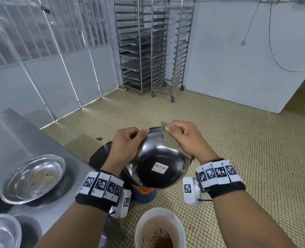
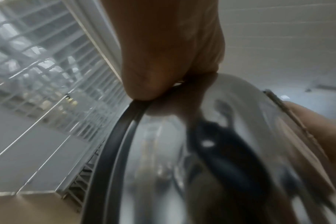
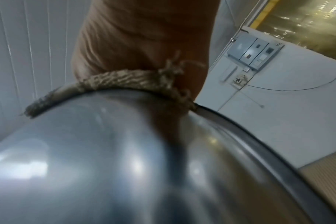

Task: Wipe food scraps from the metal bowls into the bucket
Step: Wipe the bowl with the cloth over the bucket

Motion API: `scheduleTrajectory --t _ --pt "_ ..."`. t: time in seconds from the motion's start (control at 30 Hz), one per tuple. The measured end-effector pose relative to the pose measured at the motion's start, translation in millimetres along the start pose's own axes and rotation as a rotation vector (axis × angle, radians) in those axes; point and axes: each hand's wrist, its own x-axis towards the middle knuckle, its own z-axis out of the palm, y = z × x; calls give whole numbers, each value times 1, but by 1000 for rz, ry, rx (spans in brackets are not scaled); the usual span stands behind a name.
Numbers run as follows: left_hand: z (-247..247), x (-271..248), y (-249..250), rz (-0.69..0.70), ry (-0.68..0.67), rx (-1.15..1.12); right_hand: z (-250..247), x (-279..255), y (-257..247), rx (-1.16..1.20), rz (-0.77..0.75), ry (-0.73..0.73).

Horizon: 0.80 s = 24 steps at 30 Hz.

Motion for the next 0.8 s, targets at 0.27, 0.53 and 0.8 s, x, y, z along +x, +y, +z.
scheduleTrajectory --t 0.27,0.53,0.8 --pt "-14 6 -2 -158 206 -245 0 -17 18 311 94 181" --pt "-11 2 12 -75 126 -136 -7 -17 -5 252 8 138" --pt "-8 -10 11 -48 26 -62 -6 -15 -8 120 5 84"
